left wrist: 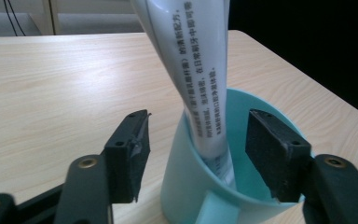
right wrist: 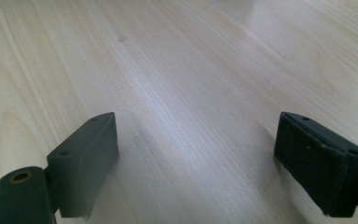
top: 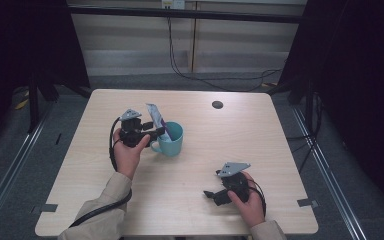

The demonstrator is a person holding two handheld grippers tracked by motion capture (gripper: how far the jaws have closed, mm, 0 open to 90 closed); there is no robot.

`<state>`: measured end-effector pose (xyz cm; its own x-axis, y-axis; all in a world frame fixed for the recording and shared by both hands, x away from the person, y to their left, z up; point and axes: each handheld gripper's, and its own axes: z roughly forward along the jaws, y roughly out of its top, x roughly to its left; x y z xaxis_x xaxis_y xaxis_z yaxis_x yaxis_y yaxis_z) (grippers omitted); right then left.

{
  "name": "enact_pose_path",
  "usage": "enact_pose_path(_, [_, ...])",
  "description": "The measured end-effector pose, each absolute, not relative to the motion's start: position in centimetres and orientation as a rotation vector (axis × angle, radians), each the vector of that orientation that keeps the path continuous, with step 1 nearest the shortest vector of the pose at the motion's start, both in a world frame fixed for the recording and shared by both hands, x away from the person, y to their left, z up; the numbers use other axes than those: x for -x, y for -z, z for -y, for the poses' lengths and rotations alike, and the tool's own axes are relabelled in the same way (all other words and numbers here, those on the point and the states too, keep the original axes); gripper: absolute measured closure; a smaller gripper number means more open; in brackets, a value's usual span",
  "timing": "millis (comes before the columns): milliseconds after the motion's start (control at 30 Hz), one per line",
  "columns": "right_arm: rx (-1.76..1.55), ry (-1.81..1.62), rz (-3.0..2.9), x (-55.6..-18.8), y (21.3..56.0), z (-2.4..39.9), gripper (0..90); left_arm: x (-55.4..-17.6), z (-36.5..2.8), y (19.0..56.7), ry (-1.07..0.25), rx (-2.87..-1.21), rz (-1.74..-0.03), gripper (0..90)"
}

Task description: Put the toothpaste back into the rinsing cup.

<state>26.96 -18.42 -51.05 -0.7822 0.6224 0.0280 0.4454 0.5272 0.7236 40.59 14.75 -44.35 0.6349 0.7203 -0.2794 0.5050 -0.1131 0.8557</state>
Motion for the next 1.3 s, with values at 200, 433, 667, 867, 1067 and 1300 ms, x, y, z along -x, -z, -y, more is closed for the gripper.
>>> enact_pose_path(200, [-0.902,-1.102,-2.536,-27.0,51.1,18.4,12.7,-40.4,-15.4,44.1,-0.233,-1.765,-1.000,32.5])
enact_pose_path(433, [-0.901,-1.102,-2.536,-27.0,51.1,18.4,12.7,-40.3,-15.4,43.8,-0.232,-1.768,-0.992,26.6])
enact_pose_path(667, [-0.903,-1.102,-2.536,-27.0,51.0,18.4,12.7,-40.1,-15.6,44.0,-0.212,-1.772,-0.991,21.8])
enact_pose_path(867, [-0.902,-1.102,-2.536,-27.0,51.1,18.4,12.7,-39.7,-16.3,44.2,-0.183,-1.774,-0.987,19.4])
enact_pose_path(1067, [-0.902,-1.102,-2.536,-27.0,51.1,18.4,12.7,-39.6,-16.6,44.1,-0.169,-1.782,-0.979,18.9])
enact_pose_path(1300, [-0.902,-1.102,-2.536,-27.0,51.1,18.4,12.7,-39.2,-17.2,44.0,-0.156,-1.778,-0.971,16.6])
